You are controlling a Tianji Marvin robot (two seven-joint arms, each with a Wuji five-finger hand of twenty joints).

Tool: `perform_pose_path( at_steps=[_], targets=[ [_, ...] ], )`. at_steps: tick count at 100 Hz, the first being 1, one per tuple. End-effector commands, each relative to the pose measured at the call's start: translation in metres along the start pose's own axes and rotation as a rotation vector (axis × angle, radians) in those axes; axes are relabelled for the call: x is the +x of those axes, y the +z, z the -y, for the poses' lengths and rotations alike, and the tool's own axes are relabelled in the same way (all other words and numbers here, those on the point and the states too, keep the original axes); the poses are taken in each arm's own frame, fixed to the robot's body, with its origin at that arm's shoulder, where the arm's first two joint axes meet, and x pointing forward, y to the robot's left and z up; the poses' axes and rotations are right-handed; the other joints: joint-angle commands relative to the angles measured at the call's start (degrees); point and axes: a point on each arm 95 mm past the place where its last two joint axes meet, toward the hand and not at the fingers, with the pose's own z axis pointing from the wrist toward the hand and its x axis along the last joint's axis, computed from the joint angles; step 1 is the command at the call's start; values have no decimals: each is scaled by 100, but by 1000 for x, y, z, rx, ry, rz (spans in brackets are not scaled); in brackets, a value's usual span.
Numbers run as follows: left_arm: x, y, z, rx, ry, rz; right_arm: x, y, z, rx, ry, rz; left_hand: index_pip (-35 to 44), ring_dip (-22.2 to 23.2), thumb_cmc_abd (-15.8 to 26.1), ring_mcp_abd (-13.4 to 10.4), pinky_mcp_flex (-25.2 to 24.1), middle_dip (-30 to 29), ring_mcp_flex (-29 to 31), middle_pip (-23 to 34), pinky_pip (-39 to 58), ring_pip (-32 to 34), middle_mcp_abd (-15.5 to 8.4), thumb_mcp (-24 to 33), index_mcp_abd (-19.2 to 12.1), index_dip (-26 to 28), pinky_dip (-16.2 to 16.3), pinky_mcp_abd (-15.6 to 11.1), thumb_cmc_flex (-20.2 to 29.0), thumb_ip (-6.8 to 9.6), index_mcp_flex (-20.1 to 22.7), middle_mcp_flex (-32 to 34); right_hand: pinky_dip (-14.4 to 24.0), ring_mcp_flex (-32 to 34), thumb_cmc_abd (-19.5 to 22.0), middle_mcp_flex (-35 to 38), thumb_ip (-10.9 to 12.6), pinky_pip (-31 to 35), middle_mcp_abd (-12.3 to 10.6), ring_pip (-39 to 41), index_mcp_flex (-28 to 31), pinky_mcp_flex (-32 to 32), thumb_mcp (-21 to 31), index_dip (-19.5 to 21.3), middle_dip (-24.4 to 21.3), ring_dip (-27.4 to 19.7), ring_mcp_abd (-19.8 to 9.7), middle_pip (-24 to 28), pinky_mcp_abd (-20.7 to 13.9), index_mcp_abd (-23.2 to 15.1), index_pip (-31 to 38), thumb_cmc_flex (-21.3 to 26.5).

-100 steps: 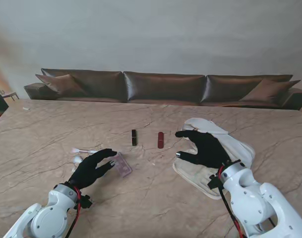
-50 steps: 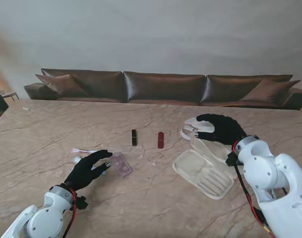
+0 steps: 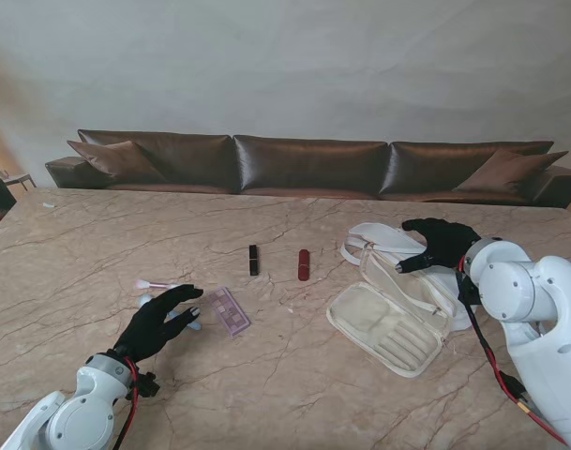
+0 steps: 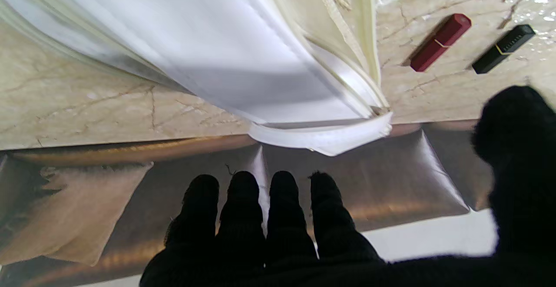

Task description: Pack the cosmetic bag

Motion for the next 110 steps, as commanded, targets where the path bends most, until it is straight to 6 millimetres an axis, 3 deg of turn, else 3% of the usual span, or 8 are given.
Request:
perform_pose_path(
  at_steps=[1, 22, 30, 57, 92, 101, 107, 110],
  targets=[
    [-2, -3, -4, 2, -13, 5, -5, 2, -1, 21, -3, 22, 80, -30, 132, -163, -62, -15, -54, -99, -56, -80, -90, -129, -149, 67, 41, -31, -113, 93, 34, -7, -54, -303, -207, -342, -5, -198, 136, -86, -380, -145, 148, -86, -180, -64, -37, -223, -67, 225, -243, -309],
    [-5, -3, -2, 7, -11, 14, -17, 9, 4, 113, -9, 66, 79, -32, 137, -173, -62, -17, -56, -99, -62, -82, -102, -131, -152, 67, 40, -28, -115, 91, 33, -3, 53, -878, -268, -490, -90, -475, 375, -163, -88, -457, 128, 266, -788, -106, 90, -1554, -31, 451, -2161, -388],
    [-7, -3, -2, 8, -11, 16, -20, 12, 7, 130, -20, 75, 78, -33, 136, -175, -63, -18, -62, -101, -65, -85, -101, -130, -146, 67, 40, -29, -111, 92, 33, -5, 122, -888, -308, -493, -97, -485, 424, -174, 14, -436, 125, -1172, -826, -82, 165, -1717, 34, 497, -2167, -351],
    [-9, -2, -1, 3, -11, 22, -26, 25, 14, 142, -38, 109, 88, -33, 134, -168, -72, -17, -57, -100, -79, -85, -108, -134, -161, 71, 39, -20, -106, 91, 55, 2, 337, -669, -388, -469, -95, -100, 516, 67, 52, -152, 99, -1761, -917, 44, 588, -1880, 467, 516, -2337, -169],
    [-12, -2, 1, 0, -9, 30, -28, 43, 26, 182, -52, 156, 229, -35, 129, -119, -61, -25, -55, -97, -88, -86, -174, -129, -295, 135, 44, -2, -76, 85, 281, 48, 1910, 2203, -432, -294, -27, 2271, -267, 1794, 47, 1822, -570, -1497, 904, 1693, 298, 2534, 821, 720, -2087, 929],
    [-14, -3, 1, -2, -8, 33, -28, 46, 28, 167, -49, 165, 271, -38, 128, -120, -67, -34, -60, -99, -95, -86, -175, -126, -317, 157, 42, 6, -72, 82, 319, 43, 2307, 2852, -390, 523, -69, 3106, -610, 2721, -99, 2389, -841, 1294, 1392, 2390, 97, 3258, 825, 501, -1793, 1324],
    [-14, -3, 1, -2, -9, 34, -28, 48, 30, 152, -42, 167, 305, -39, 123, -129, -71, -37, -59, -97, -101, -85, -181, -127, -334, 174, 40, 9, -72, 79, 359, 47, 2475, 3365, -311, 1443, -136, 3677, -757, 3278, 361, 2791, -643, 1277, 1727, 2718, 3, 3487, 870, 226, -757, 1560],
    [-14, -3, 1, -3, -9, 34, -28, 48, 31, 151, -36, 167, 321, -40, 125, -145, -70, -38, -56, -94, -103, -84, -191, -127, -355, 182, 39, 8, -74, 77, 370, 52, 2524, 3550, -737, 1799, -390, 3894, -820, 3482, 544, 2945, 746, 1074, 1869, 2853, -31, 3605, 884, 101, -218, 1330]
  ],
)
